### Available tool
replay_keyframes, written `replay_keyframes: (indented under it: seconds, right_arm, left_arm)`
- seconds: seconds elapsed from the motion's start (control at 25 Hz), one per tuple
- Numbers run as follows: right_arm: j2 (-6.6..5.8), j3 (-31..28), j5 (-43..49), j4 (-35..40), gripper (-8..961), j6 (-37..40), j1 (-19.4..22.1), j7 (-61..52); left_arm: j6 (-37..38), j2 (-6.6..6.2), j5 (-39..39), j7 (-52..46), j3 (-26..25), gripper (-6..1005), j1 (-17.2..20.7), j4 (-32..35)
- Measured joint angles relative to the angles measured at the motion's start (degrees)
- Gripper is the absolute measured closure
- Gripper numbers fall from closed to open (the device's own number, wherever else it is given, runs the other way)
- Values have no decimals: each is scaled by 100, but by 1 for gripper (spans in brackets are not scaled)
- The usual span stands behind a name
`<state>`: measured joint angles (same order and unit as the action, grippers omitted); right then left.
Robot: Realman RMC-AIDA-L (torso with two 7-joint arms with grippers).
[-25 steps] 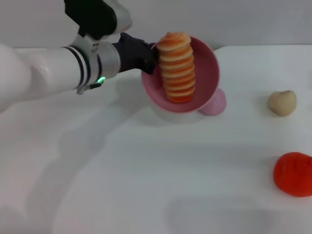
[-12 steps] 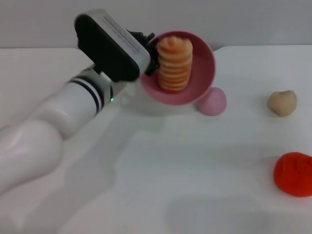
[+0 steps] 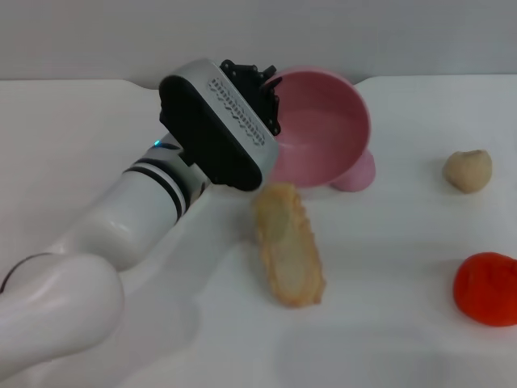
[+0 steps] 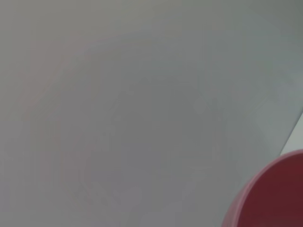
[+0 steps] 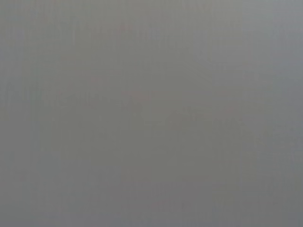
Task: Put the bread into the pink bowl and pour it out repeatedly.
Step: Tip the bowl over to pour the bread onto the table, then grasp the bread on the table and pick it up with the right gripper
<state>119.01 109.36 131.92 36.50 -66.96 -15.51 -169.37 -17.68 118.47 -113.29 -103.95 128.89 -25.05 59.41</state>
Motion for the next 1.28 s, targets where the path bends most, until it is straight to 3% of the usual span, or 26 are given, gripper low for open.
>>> replay_keyframes:
  seconds: [0.28, 0.48, 0.68, 1.0, 1.28]
  right_arm:
    - [0, 83, 0, -25, 387, 26, -98, 0]
    - [0, 145, 0, -79, 387, 70, -208, 0]
    - [-5, 225, 1, -88, 387, 166, -277, 0]
    - [-3, 242, 1, -96, 387, 562, -378, 0]
    - [-6, 295, 1, -185, 388, 846, -592, 0]
  left_arm:
    - [-165, 8, -9, 122, 201, 954, -52, 29]
    - [-678, 11, -82, 71, 361, 954, -174, 57]
    - [-462, 8, 34, -310, 22, 954, -359, 128]
    - [1804, -42, 59, -1753, -1834, 954, -578, 160]
    - [4005, -51, 497, -1889, -3681, 953, -739, 60]
